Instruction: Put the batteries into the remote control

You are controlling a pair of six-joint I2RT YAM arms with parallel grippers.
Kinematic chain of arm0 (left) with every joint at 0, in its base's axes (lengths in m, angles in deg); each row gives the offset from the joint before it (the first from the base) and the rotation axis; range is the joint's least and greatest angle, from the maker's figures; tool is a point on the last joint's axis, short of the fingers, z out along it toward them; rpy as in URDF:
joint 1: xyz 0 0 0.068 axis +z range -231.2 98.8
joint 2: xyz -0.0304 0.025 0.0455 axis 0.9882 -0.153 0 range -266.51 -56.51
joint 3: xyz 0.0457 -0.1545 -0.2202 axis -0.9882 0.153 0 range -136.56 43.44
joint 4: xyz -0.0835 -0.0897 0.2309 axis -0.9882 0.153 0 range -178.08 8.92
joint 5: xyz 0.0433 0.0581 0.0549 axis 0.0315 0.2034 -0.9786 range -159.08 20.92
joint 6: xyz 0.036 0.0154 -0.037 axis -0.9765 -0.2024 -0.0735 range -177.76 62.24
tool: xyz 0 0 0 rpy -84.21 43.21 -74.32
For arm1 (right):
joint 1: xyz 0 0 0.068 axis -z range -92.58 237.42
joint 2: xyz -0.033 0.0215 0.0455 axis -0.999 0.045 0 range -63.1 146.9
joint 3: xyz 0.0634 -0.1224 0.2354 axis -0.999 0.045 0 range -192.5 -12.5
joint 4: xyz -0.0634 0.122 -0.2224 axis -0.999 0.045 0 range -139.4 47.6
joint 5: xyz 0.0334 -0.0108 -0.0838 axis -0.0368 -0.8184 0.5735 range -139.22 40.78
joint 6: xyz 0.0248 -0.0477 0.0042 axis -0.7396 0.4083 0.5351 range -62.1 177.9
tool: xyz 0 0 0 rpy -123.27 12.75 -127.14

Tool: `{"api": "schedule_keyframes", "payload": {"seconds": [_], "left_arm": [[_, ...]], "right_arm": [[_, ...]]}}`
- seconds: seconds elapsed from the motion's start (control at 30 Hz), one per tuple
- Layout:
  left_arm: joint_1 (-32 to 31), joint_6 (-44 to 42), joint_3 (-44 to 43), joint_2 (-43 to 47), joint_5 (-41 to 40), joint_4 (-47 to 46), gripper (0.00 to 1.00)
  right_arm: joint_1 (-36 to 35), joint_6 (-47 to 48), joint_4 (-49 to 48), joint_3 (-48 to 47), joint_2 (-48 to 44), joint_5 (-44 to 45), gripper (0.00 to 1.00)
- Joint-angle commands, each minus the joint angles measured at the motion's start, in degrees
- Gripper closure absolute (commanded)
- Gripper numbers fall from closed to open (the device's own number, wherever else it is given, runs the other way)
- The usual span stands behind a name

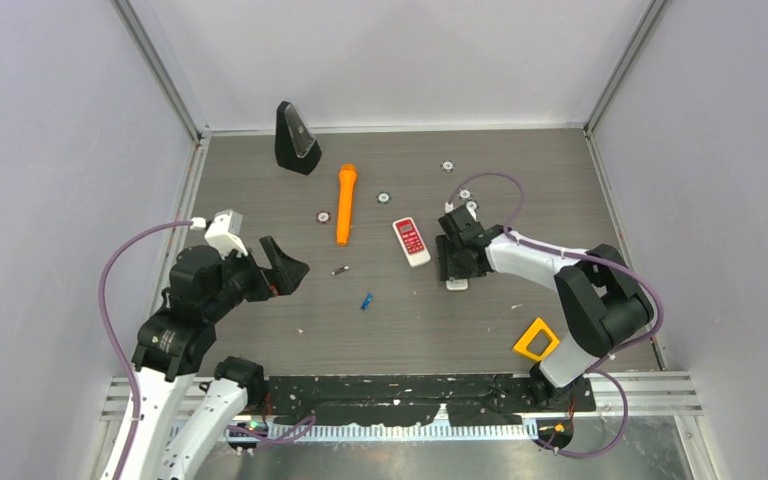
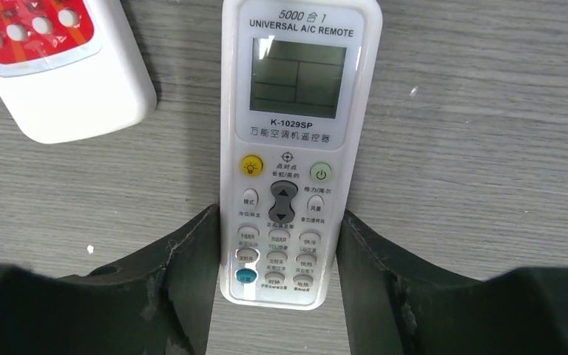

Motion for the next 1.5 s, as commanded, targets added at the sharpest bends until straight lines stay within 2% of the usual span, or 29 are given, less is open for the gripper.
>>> {"api": "schedule_keyframes", "payload": {"seconds": [0.0, 0.17, 0.23, 0.3, 0.4, 0.47, 0.63, 0.77, 1.03, 1.3, 1.43, 1.47], "left_arm": [[0.20, -0.94, -0.63, -0.39, 2.19, -2.67, 0.02], [0.21, -2.55, -0.27, 0.97, 6.07, -6.25, 0.03], [0.21, -2.99, 0.41, 1.86, 10.45, -9.11, 0.04], [0.21, -2.59, 1.31, 2.86, 14.54, -12.99, 0.05], [0.21, 0.61, 2.74, 3.88, 20.25, -20.44, 0.04], [0.21, 5.70, 3.95, 4.13, 24.59, -26.95, 0.04], [0.21, 20.78, 8.52, 0.85, 37.41, -51.54, 0.03], [-0.92, 27.89, 10.15, -2.62, 38.37, -64.97, 0.02], [-4.59, 27.51, 8.71, -4.30, 37.21, -71.24, 0.00], [-7.17, 28.11, 11.17, -1.49, 37.43, -79.17, 0.00], [-7.26, 28.13, 10.33, -1.95, 34.81, -75.26, 0.01], [-7.33, 28.05, 9.97, -2.27, 34.04, -73.20, 0.00]], "right_arm": [[0.39, 0.18, -2.72, 2.51, -4.17, -4.48, 0.67], [0.44, 0.84, -4.09, 1.32, -12.32, -14.79, 0.72], [0.44, 0.83, -5.61, 0.07, -15.92, -21.66, 0.73], [0.43, -0.11, -8.99, -0.70, -20.44, -32.65, 0.73], [0.33, -5.35, -17.96, -1.35, -23.52, -44.35, 0.73], [0.00, -10.19, -24.82, -1.73, -24.77, -52.25, 0.73], [-3.61, -25.00, -47.23, -2.22, -25.94, -65.18, 0.71], [-8.96, -32.37, -55.80, -5.18, -24.72, -69.27, 0.70], [-15.52, -44.04, -69.85, -8.19, -20.58, -68.74, 0.68], [-16.14, -46.44, -71.74, -9.46, -17.68, -67.92, 0.69], [-16.70, -44.76, -69.62, -9.95, -16.65, -67.98, 0.69], [-17.02, -43.92, -66.63, -10.44, -16.36, -67.97, 0.70]]}}
